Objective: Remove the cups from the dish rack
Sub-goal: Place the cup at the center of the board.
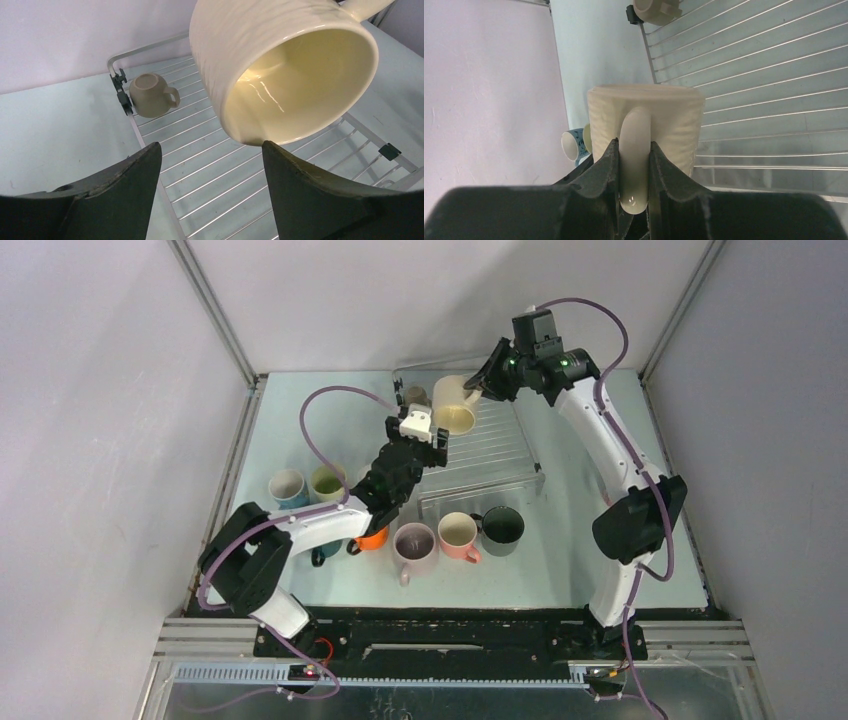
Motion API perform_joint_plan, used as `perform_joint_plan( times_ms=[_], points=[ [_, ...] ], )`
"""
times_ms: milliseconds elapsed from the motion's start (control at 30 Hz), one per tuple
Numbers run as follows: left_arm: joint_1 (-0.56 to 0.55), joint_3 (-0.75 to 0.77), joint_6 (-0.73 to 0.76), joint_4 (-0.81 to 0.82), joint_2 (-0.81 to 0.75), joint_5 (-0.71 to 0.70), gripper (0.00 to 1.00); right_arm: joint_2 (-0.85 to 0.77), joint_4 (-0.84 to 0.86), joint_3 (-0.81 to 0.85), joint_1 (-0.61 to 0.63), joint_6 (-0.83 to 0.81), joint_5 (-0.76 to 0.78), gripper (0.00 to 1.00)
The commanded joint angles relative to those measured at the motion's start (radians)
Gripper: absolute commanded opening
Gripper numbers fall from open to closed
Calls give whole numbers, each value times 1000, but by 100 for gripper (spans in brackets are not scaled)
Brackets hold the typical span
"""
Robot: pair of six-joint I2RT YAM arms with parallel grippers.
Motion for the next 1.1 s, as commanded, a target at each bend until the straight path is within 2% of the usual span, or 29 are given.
perform_joint_plan(
  times_ms=[0, 200, 433, 900, 1067],
  points=[
    [3, 48, 15, 85, -46, 6, 80, -92, 96, -3, 20, 57, -63, 0],
    [6, 36, -6, 67, -81, 59, 79, -97, 105, -8, 11, 64, -49, 0],
    [15, 26, -14, 56, -88, 40, 83, -102, 119, -13, 13, 80, -61, 0],
    [37, 104, 39, 87, -13, -19, 71, -148, 226, -116, 30, 193, -139, 0],
    [41, 122, 56, 93, -8, -38, 60, -157, 262, -165, 34, 229, -155, 0]
  ],
)
